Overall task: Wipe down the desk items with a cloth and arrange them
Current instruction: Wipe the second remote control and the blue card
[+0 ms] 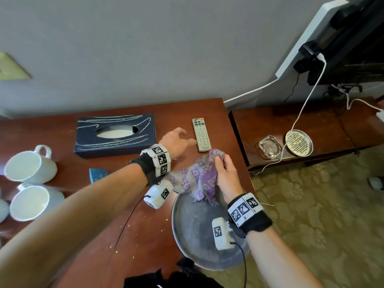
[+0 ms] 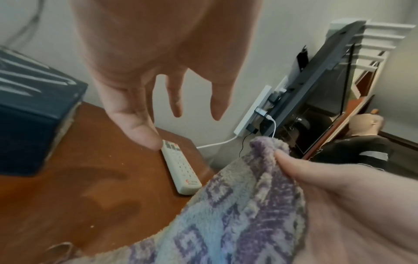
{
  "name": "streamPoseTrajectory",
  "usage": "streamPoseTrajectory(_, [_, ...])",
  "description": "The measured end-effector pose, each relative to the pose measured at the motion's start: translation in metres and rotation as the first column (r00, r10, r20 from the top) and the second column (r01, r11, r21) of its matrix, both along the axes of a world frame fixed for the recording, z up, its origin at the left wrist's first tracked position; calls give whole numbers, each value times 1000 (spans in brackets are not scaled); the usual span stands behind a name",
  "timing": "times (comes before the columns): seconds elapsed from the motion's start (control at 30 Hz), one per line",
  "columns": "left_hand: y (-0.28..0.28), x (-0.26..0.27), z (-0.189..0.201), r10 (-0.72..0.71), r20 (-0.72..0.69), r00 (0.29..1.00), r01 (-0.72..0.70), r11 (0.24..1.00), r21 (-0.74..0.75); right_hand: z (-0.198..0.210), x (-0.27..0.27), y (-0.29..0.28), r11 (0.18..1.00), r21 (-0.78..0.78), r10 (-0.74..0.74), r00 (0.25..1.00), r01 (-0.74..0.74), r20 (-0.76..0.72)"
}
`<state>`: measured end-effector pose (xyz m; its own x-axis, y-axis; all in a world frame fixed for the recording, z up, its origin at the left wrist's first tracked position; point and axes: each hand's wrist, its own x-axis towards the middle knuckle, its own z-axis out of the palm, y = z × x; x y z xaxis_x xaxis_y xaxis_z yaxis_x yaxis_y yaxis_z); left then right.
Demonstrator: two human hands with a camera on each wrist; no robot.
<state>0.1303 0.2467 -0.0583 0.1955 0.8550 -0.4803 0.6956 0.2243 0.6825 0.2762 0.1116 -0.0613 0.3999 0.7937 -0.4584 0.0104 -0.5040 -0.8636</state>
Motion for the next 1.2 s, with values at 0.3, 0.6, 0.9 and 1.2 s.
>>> streamPoseTrajectory(0.3, [-52,-96,28,66,45,997,-71,990,125,36,-55,-21,993,105,52,995,-61,88])
streamPoseTrajectory(0.6, [-123,-213,68,152,140,978,-184,949,254,61,-136,-47,959,240,125,985,-150,116])
streamPoseTrajectory(0.9, [-202,-325,83,229,200,952,-275,931,241,60,-233,-81,898,299,318,946,-323,67])
streamPoseTrajectory(1.2, [-276,-389,41,274,59,960,-280,939,199,58,-297,-111,871,322,389,921,-371,9])
